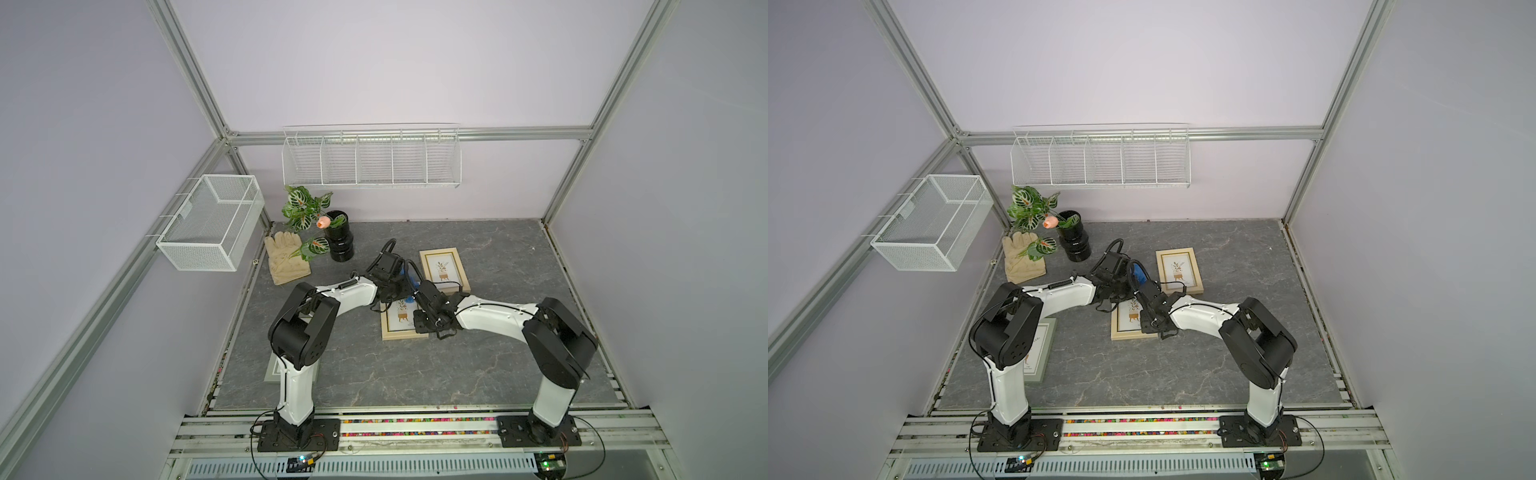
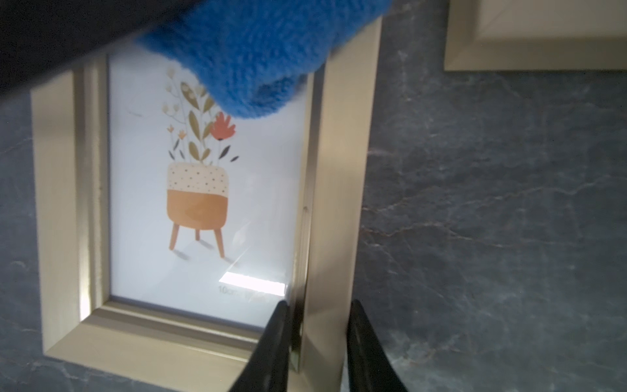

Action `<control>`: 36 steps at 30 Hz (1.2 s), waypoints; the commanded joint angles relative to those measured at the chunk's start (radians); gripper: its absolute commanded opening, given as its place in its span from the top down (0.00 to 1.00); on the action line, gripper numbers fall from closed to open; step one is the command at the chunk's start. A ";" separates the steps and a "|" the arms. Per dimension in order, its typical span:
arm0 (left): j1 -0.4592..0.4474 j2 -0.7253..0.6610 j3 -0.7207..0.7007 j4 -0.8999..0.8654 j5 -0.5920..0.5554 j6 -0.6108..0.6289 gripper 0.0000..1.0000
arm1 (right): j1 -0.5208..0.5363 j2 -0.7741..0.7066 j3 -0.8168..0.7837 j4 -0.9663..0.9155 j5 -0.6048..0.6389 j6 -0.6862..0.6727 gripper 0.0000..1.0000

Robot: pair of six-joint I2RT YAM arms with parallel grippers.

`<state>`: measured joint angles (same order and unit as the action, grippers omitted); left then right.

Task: Wipe the picture frame with a cloth
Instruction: Wipe the dirt from the picture frame.

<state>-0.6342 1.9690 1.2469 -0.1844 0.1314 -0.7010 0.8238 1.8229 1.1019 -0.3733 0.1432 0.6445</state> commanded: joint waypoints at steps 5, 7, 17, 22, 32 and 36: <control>0.101 -0.023 -0.067 -0.049 -0.084 0.013 1.00 | -0.001 0.020 -0.036 -0.065 -0.013 0.007 0.76; 0.097 -0.024 -0.056 -0.059 -0.090 0.023 1.00 | -0.001 0.024 -0.031 -0.064 -0.008 -0.001 0.76; 0.007 0.089 0.095 -0.053 -0.055 -0.042 1.00 | 0.018 0.048 -0.003 -0.058 -0.027 -0.005 0.76; 0.103 0.005 -0.005 -0.090 -0.116 0.000 1.00 | 0.008 0.048 -0.023 -0.068 -0.012 0.014 0.76; 0.011 0.083 0.108 -0.104 -0.089 -0.022 1.00 | 0.005 0.054 -0.011 -0.062 -0.023 0.017 0.77; -0.006 0.115 0.168 -0.126 -0.085 -0.032 1.00 | 0.008 0.056 -0.009 -0.059 -0.027 0.017 0.77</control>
<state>-0.6361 2.0346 1.3830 -0.2974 0.0814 -0.7147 0.8188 1.8389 1.1091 -0.3344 0.1696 0.6743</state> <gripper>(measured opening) 0.114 0.257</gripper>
